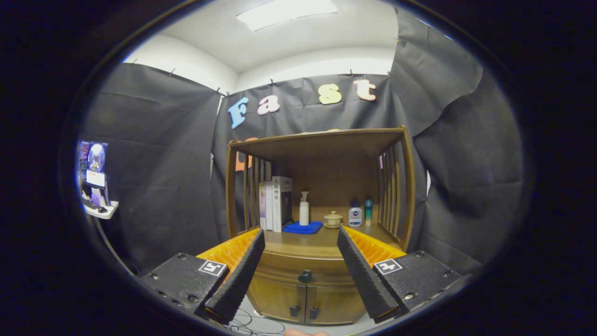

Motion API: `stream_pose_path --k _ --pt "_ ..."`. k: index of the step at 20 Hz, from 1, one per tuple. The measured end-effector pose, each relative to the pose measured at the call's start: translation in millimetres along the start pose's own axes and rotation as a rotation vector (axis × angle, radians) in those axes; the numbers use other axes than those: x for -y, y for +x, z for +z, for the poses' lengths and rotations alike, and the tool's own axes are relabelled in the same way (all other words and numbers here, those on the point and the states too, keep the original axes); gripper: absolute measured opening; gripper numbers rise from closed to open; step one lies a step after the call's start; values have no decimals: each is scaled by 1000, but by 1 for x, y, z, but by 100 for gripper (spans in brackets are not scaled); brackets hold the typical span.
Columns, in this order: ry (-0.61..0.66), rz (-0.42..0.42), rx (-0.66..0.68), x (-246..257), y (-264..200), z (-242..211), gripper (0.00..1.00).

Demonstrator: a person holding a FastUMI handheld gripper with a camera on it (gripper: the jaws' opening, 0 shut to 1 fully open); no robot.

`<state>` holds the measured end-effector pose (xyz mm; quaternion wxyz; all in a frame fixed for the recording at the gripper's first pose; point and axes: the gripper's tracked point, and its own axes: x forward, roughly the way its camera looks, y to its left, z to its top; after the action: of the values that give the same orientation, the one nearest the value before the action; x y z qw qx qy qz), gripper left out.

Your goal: Pull open the drawer, take out the items inside it, and place them on the countertop above the cabinet.

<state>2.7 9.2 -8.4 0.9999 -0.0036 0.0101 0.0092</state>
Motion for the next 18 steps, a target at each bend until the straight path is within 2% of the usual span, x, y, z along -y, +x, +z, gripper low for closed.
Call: stream_pose_path --k 18 --pt "4 7 -9 -4 0 -2 100"
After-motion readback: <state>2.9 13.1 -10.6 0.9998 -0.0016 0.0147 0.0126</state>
